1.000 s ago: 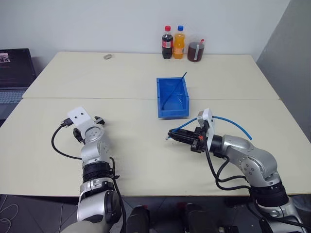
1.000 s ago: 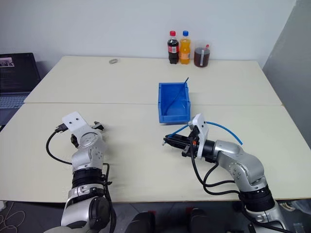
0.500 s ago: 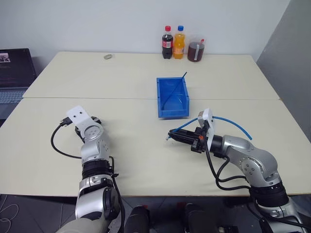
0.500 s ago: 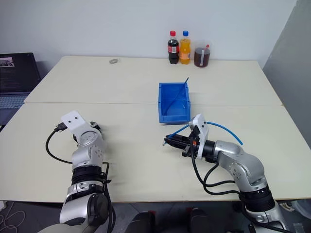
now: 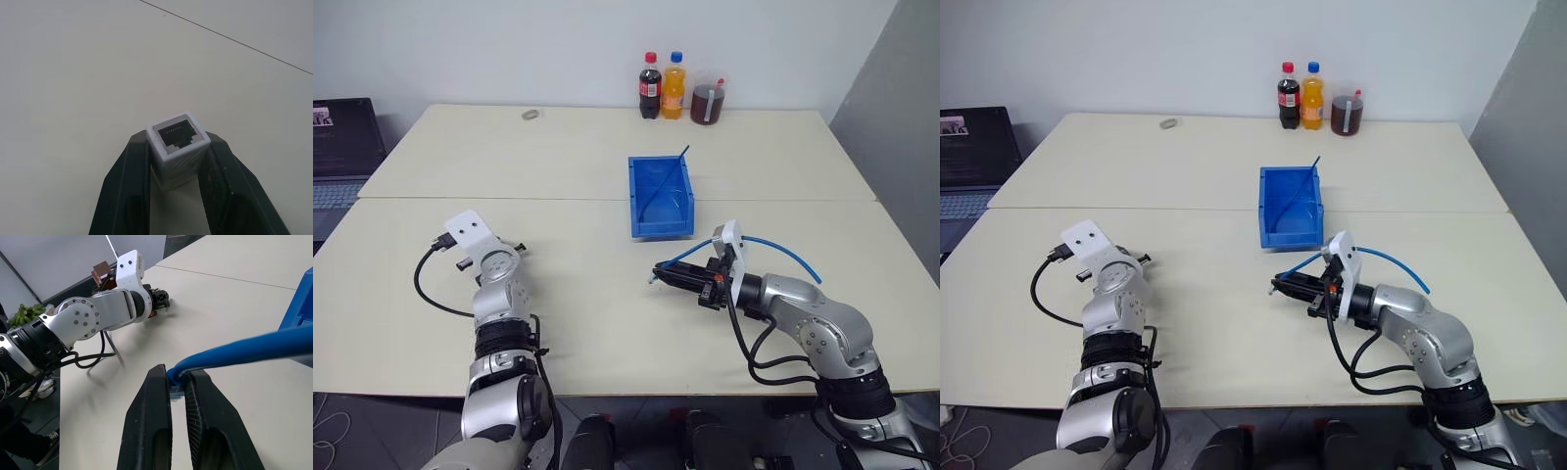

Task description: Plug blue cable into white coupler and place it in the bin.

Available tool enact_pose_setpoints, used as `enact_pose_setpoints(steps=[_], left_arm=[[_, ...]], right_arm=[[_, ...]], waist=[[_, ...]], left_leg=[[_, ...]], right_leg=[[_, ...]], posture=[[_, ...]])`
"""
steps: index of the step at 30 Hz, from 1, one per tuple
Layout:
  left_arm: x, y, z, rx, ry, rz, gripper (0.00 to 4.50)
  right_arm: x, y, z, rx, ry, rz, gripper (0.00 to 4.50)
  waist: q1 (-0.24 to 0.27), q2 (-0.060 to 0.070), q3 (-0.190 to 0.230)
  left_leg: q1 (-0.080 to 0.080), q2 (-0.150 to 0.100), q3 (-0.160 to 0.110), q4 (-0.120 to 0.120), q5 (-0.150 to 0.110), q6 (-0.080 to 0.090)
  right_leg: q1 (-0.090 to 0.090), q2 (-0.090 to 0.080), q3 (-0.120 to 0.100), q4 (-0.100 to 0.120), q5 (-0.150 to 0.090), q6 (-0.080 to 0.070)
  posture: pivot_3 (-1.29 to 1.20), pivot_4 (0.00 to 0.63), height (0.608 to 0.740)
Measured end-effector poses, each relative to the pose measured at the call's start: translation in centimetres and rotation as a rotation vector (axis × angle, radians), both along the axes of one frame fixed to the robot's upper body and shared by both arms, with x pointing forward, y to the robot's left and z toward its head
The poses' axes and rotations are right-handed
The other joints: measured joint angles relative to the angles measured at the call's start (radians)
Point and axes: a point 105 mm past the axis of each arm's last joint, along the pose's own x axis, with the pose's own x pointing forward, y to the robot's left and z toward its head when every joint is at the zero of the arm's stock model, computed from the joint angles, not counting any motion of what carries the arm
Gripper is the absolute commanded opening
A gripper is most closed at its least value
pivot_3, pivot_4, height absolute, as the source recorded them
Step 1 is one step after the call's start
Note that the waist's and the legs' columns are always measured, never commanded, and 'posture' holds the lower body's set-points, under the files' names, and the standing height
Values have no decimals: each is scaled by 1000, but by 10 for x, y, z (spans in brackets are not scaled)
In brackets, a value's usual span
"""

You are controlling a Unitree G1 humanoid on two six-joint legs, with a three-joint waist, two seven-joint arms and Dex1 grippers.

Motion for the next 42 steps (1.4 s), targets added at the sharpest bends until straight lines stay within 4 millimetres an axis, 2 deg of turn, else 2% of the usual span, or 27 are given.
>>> enact_pose_setpoints(steps=[3,7,11,13,15,18,22,26,29,34,42], left_arm=[[-3,-4,0,-30,-30,-69,992],[-3,-21,5,-8,-54,-274,992],[-9,-67,27,136,-54,-805,991],[-27,-98,31,276,-2,-1150,991],[-47,-123,24,366,64,-1430,991],[-75,-144,10,451,157,-1768,991],[-96,-164,11,501,193,-2081,991],[-109,-167,5,511,254,-2242,991],[-113,-167,-6,547,321,-2313,991],[-109,-169,-13,569,349,-2324,991],[-110,-176,-14,588,340,-2369,991]], right_arm=[[0,0,0,-1,0,-4,99],[-2,-2,3,-2,-20,-10,99],[-7,-8,1,-27,-33,-28,99],[-10,-12,-1,-44,-39,-35,99],[-14,-14,-1,-45,-42,-40,99],[-17,-15,1,-38,-54,-41,99],[-17,-17,-1,-56,-68,-44,98],[-17,-18,-3,-109,-111,-36,98],[-19,-10,-4,-131,-142,-1,98],[-16,6,0,-158,-214,57,98],[-18,32,-6,-200,-257,214,98]], waist=[[0,0,0],[-1,0,0],[-2,0,0],[-4,0,0],[-4,1,0],[-3,1,1],[-2,1,1],[-4,1,1],[-6,1,1],[-4,1,1],[-3,1,1]], left_leg=[[0,0,0,0,0,0],[0,0,0,0,0,0],[0,0,0,-1,0,-1],[1,0,1,-2,0,-1],[1,0,2,-3,0,-1],[1,1,2,-3,0,-1],[1,1,2,-2,-1,0],[1,1,2,-3,-1,0],[1,2,2,-3,-1,0],[0,2,2,-2,-1,0],[0,2,2,-2,-1,0]], right_leg=[[0,0,0,0,0,0],[0,0,0,0,0,0],[0,0,0,0,0,0],[0,0,1,-1,0,-1],[0,0,1,0,-1,-2],[-1,1,1,0,-2,-1],[-1,1,1,-1,-3,-1],[-1,1,1,-1,-3,-1],[-2,2,2,0,-4,-2],[-2,2,1,0,-4,-2],[-1,2,1,0,-3,-2]], posture=[[0,150,740],[0,150,740],[0,150,740],[0,150,740],[0,150,740],[0,150,740],[0,150,740],[0,150,740],[0,150,740],[0,150,740],[0,150,740]])
